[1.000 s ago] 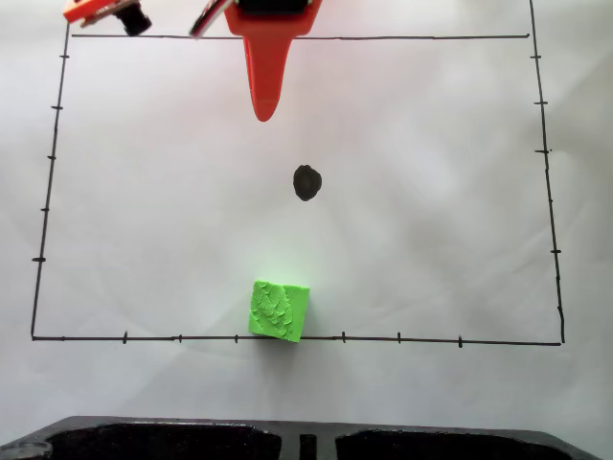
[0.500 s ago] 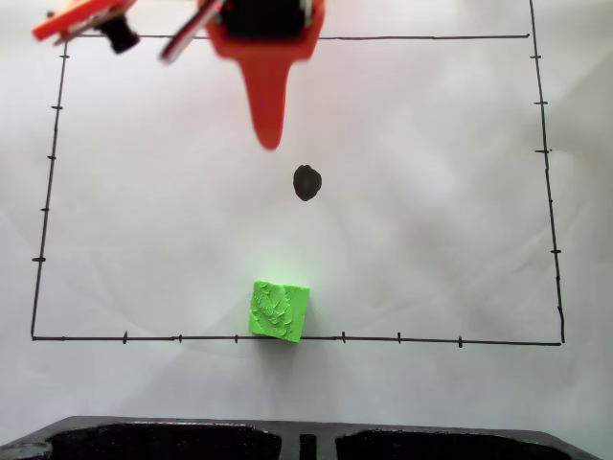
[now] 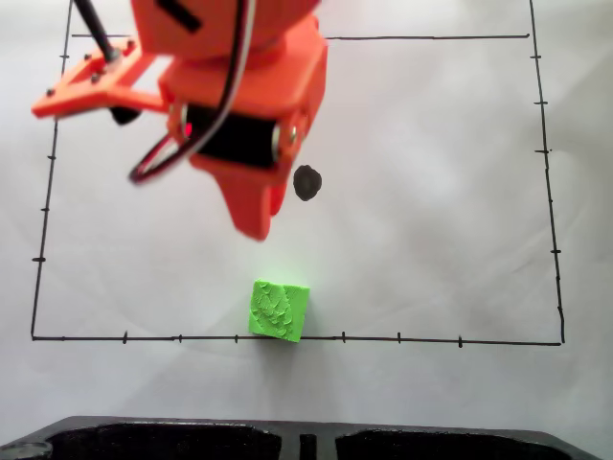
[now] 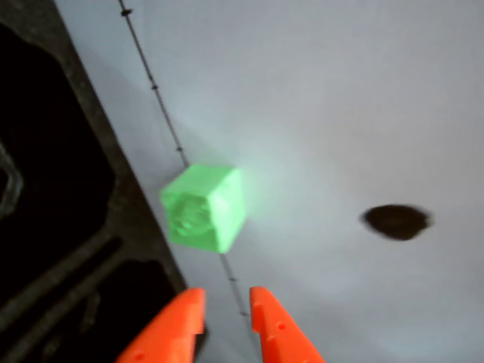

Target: Grasp the colored block, Place it on the black dot, and then return the arm to the default position.

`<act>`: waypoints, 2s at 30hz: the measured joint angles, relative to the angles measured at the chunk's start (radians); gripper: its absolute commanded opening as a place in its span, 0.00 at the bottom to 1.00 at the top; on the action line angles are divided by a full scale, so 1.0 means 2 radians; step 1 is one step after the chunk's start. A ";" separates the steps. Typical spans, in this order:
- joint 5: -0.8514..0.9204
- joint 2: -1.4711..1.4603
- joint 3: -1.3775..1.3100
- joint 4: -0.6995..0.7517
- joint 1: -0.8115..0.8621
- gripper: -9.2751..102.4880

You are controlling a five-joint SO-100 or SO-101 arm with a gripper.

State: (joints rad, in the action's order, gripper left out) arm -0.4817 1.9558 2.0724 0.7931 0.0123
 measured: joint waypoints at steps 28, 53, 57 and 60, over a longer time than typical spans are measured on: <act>0.028 -0.280 -0.236 0.080 0.007 0.41; 0.025 -0.377 -0.318 0.097 -0.031 0.29; 0.021 -0.377 -0.318 0.098 -0.031 0.27; 0.023 -0.377 -0.318 0.098 -0.025 0.27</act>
State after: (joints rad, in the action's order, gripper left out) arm -0.4357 1.2011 1.4373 0.9894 -0.0368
